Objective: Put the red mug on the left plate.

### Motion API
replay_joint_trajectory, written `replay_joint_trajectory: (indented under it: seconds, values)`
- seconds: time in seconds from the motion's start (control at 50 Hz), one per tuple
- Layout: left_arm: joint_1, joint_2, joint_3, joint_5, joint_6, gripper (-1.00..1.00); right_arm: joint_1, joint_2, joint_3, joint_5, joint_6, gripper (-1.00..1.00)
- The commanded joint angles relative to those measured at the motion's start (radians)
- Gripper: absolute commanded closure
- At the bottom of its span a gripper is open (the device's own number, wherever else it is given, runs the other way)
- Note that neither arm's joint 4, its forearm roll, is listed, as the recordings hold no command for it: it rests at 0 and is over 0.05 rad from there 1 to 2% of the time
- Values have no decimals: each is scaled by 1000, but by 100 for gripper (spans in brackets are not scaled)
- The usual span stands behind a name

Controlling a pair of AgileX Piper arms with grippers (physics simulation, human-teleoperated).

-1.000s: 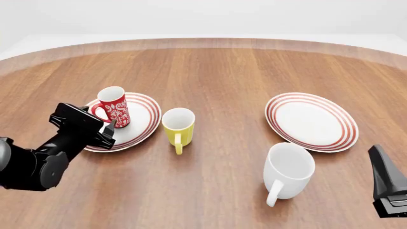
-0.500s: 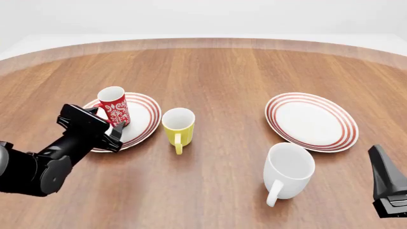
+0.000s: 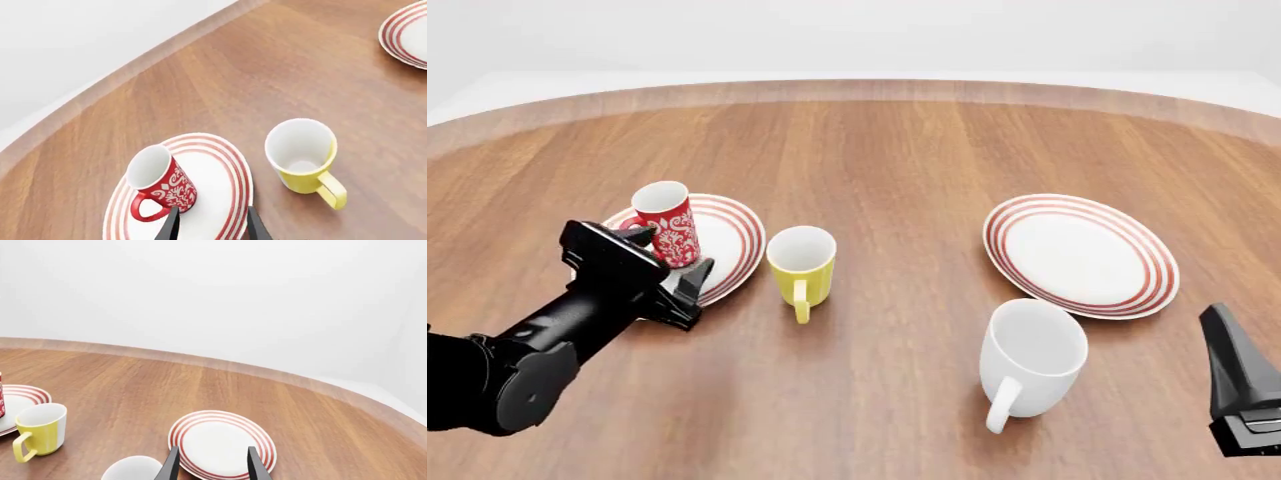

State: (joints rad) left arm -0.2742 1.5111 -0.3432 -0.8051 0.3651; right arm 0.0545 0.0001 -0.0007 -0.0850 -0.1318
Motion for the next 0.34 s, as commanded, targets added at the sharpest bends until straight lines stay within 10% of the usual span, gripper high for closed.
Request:
replay_joint_trajectory:
  seconds: [0.02,0.34]
  values:
    - [-70,-78,33,33,-34,-100,0,0,0,0,0,-100]
    - [-182,-211,77,102,-84,-100,3,0,0,-2,-5,-100]
